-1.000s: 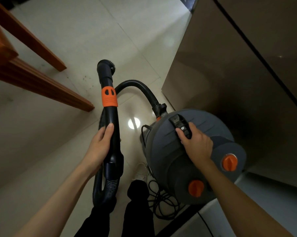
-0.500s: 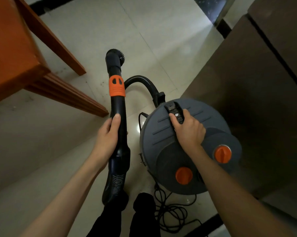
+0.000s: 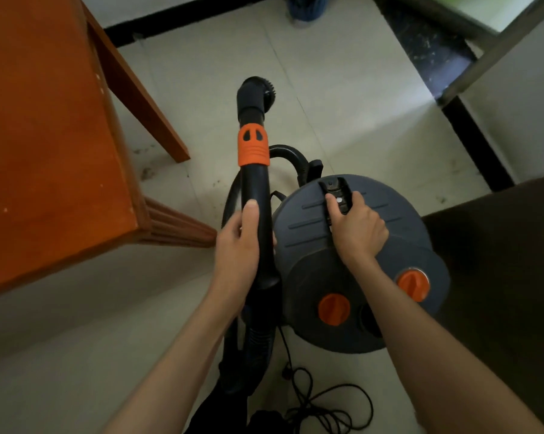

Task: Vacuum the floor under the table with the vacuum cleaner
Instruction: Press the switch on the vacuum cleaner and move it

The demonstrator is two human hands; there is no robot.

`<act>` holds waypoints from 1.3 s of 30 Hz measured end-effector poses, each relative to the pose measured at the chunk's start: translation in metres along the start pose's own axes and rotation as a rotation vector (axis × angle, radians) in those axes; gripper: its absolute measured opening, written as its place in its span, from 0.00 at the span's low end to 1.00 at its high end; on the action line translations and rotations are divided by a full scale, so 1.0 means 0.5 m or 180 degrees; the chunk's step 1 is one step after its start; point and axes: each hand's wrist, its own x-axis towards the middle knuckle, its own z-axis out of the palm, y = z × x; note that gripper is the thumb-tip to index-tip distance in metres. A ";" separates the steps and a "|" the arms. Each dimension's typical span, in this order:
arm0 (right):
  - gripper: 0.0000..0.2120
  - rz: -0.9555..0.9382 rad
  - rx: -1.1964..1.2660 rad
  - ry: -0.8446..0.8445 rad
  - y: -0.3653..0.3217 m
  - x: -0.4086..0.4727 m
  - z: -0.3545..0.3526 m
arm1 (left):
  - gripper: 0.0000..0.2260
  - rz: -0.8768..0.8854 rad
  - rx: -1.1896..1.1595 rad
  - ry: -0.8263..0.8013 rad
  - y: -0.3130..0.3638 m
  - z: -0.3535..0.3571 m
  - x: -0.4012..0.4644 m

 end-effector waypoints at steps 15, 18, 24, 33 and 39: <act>0.24 0.0121 0.0307 0.0016 -0.200 0.370 -0.024 | 0.15 0.0395 -0.0262 -0.0380 0.226 0.107 0.187; 0.23 0.0114 0.0395 -0.0071 -0.224 0.431 -0.040 | 0.14 0.0548 -0.0336 -0.0335 0.304 0.142 0.235; 0.21 0.0015 0.0525 -0.0148 -0.257 0.564 -0.055 | 0.15 0.0642 -0.0204 -0.0135 0.417 0.185 0.369; 0.20 -0.0233 0.0328 -0.0083 -0.305 0.753 -0.079 | 0.15 0.0331 -0.0322 0.0157 0.475 0.208 0.506; 0.20 -0.0509 0.0246 -0.0099 -0.342 0.883 -0.094 | 0.16 0.0267 -0.0470 0.0123 0.537 0.240 0.622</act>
